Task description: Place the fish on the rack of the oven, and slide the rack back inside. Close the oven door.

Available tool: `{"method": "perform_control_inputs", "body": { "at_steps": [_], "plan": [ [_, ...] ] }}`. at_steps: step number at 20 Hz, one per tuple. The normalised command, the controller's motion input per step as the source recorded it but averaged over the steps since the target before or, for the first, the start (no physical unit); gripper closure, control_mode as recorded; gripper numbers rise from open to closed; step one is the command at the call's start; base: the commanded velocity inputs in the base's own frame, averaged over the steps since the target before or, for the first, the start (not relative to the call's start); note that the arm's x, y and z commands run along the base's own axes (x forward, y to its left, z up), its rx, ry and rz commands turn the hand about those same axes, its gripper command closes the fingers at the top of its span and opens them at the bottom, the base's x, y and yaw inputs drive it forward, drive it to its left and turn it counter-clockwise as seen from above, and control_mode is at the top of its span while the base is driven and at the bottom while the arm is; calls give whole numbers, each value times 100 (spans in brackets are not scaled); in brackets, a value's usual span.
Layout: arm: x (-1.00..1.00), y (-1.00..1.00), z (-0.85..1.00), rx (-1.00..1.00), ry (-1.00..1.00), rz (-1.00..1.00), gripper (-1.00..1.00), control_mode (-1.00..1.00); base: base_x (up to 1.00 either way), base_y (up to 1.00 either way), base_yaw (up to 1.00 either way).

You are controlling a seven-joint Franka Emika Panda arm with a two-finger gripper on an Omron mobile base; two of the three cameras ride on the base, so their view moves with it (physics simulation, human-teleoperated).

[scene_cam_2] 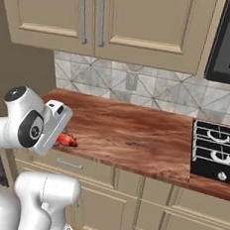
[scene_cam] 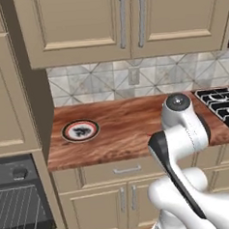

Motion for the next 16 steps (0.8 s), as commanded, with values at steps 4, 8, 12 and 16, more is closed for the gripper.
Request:
{"method": "perform_control_inputs", "body": {
  "at_steps": [4,8,12,16],
  "plan": [
    [0,0,0,0,0,0,100,100,-42,7,32],
    [0,0,0,0,0,0,100,100,-20,26,46],
    [0,0,0,0,0,0,100,100,-1,29,55],
    [0,0,0,0,0,0,100,100,0,25,58]
  ]
}}
